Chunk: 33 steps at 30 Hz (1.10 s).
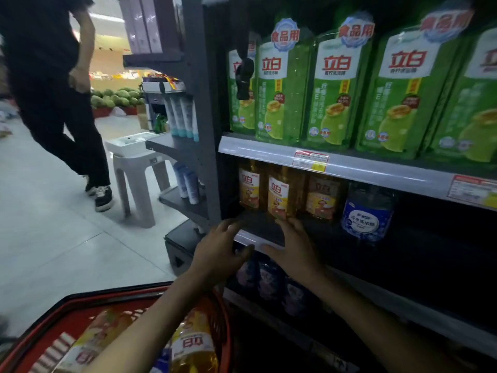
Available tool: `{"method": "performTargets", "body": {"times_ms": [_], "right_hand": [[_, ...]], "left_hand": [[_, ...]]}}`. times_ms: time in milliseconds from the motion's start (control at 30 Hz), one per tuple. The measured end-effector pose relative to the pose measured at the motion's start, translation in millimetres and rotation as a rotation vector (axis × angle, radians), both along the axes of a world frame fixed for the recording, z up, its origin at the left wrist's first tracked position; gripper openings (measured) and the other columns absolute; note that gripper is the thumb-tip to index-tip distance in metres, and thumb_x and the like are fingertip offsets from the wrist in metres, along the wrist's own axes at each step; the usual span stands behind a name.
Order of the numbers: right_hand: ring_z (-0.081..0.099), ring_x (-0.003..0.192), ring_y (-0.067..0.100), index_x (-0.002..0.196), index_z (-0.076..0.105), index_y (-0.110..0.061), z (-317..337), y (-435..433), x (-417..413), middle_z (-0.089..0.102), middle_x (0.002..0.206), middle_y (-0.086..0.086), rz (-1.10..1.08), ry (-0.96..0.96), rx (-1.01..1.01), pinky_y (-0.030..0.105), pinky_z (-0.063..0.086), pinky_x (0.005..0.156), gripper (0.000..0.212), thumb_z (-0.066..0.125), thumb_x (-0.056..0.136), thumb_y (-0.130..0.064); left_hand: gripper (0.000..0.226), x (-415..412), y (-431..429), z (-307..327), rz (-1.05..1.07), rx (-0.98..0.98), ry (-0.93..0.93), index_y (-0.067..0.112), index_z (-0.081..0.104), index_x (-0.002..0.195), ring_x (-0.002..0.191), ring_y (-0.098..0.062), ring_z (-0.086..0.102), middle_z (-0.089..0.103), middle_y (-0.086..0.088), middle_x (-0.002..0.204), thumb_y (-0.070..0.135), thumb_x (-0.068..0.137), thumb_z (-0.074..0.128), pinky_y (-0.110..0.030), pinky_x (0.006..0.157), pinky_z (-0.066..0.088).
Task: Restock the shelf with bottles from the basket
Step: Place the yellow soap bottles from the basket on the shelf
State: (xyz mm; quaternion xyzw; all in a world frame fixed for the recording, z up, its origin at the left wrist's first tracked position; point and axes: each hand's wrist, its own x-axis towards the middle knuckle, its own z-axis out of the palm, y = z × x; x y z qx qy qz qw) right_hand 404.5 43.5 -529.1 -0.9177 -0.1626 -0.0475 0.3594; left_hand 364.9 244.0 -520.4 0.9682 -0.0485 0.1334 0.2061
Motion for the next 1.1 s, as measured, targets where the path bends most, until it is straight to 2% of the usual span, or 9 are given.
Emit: {"method": "performTargets", "body": {"times_ms": [67, 167, 267, 400, 600, 700, 800, 1000, 1100], "right_hand": [[0.038, 0.144, 0.022, 0.154, 0.040, -0.019, 4.8, 10.2, -16.1, 0.025, 0.162, 0.001, 0.038, 0.001, -0.083, 0.035, 0.040, 0.111, 0.079, 0.073, 0.090, -0.050], [0.044, 0.137, 0.023, 0.149, 0.045, -0.023, 8.6, 30.3, -42.5, 0.033, 0.155, 0.003, 0.137, 0.003, -0.100, 0.034, 0.043, 0.106, 0.076, 0.073, 0.086, -0.054], [0.036, 0.144, 0.025, 0.154, 0.038, -0.025, 7.1, 52.0, -70.9, 0.031, 0.159, 0.002, 0.262, 0.029, -0.225, 0.041, 0.038, 0.114, 0.083, 0.069, 0.086, -0.061], [0.040, 0.138, 0.024, 0.153, 0.034, -0.032, -10.0, 83.5, -108.6, 0.034, 0.150, -0.002, 0.449, 0.065, -0.377, 0.041, 0.041, 0.111, 0.081, 0.065, 0.085, -0.065], [0.031, 0.147, 0.024, 0.158, 0.026, -0.030, -51.1, 116.5, -146.4, 0.025, 0.162, 0.000, 0.691, 0.092, -0.507, 0.031, 0.031, 0.117, 0.082, 0.068, 0.090, -0.049], [0.034, 0.145, 0.033, 0.157, 0.026, -0.033, -72.5, 130.0, -149.0, 0.016, 0.166, 0.003, 0.724, 0.145, -0.586, 0.039, 0.039, 0.115, 0.083, 0.068, 0.088, -0.051], [0.038, 0.141, 0.034, 0.155, 0.030, -0.029, -82.3, 144.5, -146.3, 0.025, 0.161, 0.009, 0.730, 0.144, -0.683, 0.040, 0.041, 0.112, 0.075, 0.063, 0.092, -0.050], [0.029, 0.145, 0.034, 0.158, 0.023, -0.029, -99.3, 166.7, -141.5, 0.034, 0.156, 0.010, 0.728, 0.109, -0.740, 0.046, 0.033, 0.116, 0.072, 0.056, 0.097, -0.047], [0.035, 0.139, 0.031, 0.154, 0.029, -0.027, -102.6, 172.2, -142.0, 0.040, 0.150, 0.010, 0.745, 0.093, -0.780, 0.044, 0.035, 0.112, 0.066, 0.057, 0.097, -0.044]], "left_hand": [[0.072, -27.0, 11.3, 5.6, 0.010, 0.087, -0.013, 0.034, 0.043, 0.153, 0.139, -0.021, 0.048, 0.043, 0.003, 0.157, 0.064, 0.089, 0.054, -0.039, 0.104, 0.048], [0.080, -71.6, 34.2, 7.8, 0.020, 0.148, 0.001, 0.034, 0.046, 0.152, 0.141, -0.024, 0.047, 0.046, 0.001, 0.156, 0.071, 0.081, 0.040, -0.042, 0.106, 0.048], [0.066, -112.0, 64.7, -7.9, 0.028, 0.198, -0.052, 0.031, 0.055, 0.146, 0.133, -0.025, 0.056, 0.057, -0.001, 0.147, 0.061, 0.086, 0.052, -0.040, 0.097, 0.052], [0.068, -159.3, 101.1, -35.4, 0.145, 0.215, 0.097, 0.039, 0.045, 0.151, 0.141, -0.022, 0.046, 0.048, 0.003, 0.156, 0.064, 0.089, 0.052, -0.043, 0.110, 0.046], [0.066, -203.1, 159.5, -94.6, 0.242, 0.299, 0.213, 0.025, 0.060, 0.139, 0.129, -0.032, 0.058, 0.062, -0.007, 0.138, 0.056, 0.081, 0.054, -0.047, 0.103, 0.052], [0.072, -213.9, 182.3, -110.8, 0.344, 0.324, 0.269, 0.026, 0.056, 0.143, 0.126, -0.031, 0.059, 0.060, -0.007, 0.139, 0.058, 0.079, 0.049, -0.046, 0.100, 0.052], [0.070, -218.3, 199.3, -123.0, 0.506, 0.338, 0.329, 0.024, 0.051, 0.146, 0.124, -0.035, 0.058, 0.056, -0.012, 0.139, 0.060, 0.086, 0.052, -0.050, 0.096, 0.053], [0.093, -203.6, 216.3, -132.2, 0.711, 0.095, 0.551, 0.024, 0.026, 0.157, 0.126, -0.038, 0.056, 0.045, -0.013, 0.146, 0.072, 0.085, 0.060, -0.050, 0.094, 0.054], [0.098, -196.1, 230.4, -134.5, 0.811, -0.048, 0.638, 0.019, 0.040, 0.145, 0.117, -0.035, 0.063, 0.059, -0.011, 0.134, 0.077, 0.072, 0.071, -0.045, 0.091, 0.056]]}}
